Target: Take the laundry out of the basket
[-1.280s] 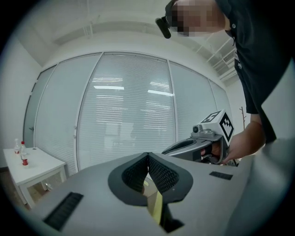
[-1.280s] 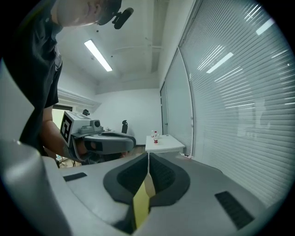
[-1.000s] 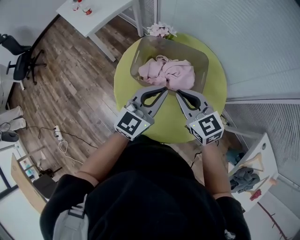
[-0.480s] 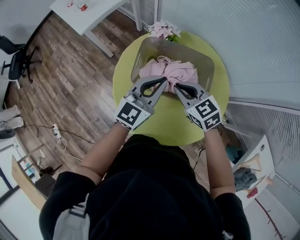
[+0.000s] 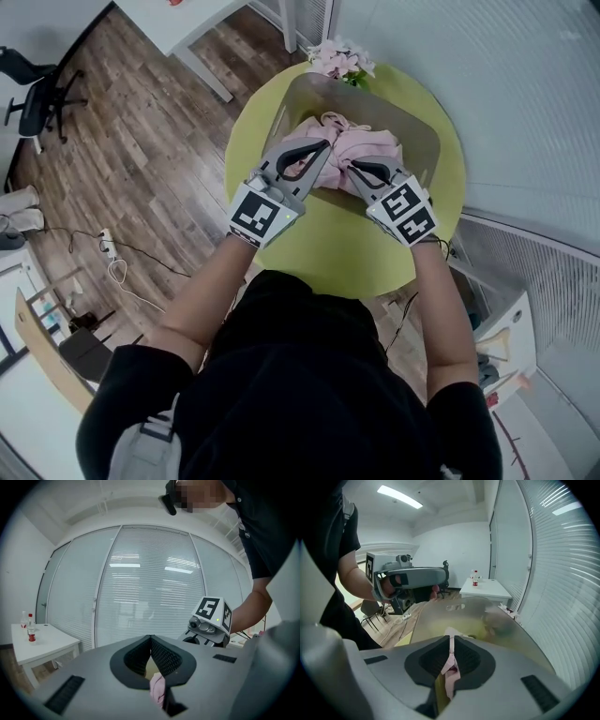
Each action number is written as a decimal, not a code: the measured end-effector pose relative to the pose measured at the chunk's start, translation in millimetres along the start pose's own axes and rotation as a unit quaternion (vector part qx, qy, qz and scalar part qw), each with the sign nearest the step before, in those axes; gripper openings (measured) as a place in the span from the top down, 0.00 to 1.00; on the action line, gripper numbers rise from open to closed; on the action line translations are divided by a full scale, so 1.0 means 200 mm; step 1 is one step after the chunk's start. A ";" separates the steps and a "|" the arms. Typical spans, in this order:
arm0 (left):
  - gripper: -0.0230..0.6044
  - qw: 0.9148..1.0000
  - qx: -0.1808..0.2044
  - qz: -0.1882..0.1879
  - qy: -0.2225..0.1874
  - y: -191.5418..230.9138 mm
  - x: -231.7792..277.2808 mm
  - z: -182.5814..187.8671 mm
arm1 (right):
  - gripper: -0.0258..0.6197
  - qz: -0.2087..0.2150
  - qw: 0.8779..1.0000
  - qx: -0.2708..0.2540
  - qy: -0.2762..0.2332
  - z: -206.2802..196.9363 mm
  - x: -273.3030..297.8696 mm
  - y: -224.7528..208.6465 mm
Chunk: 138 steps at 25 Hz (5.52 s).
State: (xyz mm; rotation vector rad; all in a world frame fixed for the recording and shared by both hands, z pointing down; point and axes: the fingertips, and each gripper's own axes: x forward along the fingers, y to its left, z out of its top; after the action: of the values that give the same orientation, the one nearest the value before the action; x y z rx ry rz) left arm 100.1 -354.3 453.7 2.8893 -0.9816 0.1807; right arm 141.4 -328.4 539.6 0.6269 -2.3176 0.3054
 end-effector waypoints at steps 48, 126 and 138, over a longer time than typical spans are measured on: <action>0.95 0.998 -0.007 0.064 -0.002 0.35 0.34 -0.19 | 0.27 0.180 0.907 -0.251 0.287 -0.73 0.97 -0.13; 0.95 0.980 0.100 0.166 -0.033 -0.19 -0.08 0.47 | 0.29 0.083 0.918 -0.313 0.228 -0.01 -0.06 -0.12; 0.95 0.974 0.097 0.198 -0.045 -0.28 -0.22 0.52 | 0.29 0.054 0.918 -0.333 0.210 0.11 -0.18 -0.08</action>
State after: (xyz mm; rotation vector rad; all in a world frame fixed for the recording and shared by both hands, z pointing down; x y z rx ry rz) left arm 108.6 -296.3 342.7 2.8540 -1.6372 0.1811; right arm 159.1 -337.7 500.2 0.0735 -1.8664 -0.2793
